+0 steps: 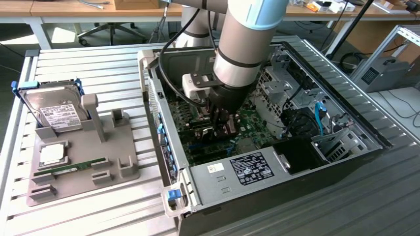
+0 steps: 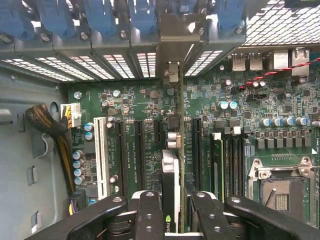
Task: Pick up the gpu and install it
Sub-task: 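Insert the gpu into the slot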
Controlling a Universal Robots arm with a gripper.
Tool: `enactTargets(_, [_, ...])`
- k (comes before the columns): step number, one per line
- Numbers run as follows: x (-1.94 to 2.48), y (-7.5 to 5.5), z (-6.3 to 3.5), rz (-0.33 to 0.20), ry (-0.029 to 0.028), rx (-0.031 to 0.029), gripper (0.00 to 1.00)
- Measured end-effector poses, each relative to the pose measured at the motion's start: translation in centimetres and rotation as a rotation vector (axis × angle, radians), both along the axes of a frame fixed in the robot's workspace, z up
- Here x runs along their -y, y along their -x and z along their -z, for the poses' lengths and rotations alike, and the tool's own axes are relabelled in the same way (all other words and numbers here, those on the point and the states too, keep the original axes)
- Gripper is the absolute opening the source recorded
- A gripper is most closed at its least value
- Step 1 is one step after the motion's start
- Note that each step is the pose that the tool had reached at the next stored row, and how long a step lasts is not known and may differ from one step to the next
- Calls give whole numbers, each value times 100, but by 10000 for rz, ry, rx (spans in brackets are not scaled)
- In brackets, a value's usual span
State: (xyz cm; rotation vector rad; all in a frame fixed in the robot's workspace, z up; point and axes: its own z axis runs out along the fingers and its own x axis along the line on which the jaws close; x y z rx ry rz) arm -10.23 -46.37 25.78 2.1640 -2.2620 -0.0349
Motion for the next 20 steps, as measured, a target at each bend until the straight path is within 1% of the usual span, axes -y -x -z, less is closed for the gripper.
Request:
enactTargets(2, [-3,0,0,0,0,0,27])
enactTargets(5, [-4,0,0,2,-40,0,27])
enactTargets(12, [-5,-37,0,1,-48,-3,27])
enactTargets(13, [-4,-38,-2,-1,-112,-4,27])
enactTargets(14, [-1,-37,-1,1,-196,-3,27])
enactTargets(15, [3,-37,-2,2,-252,-3,27])
enactTargets(20, [14,-17,-2,17,-254,-3,27])
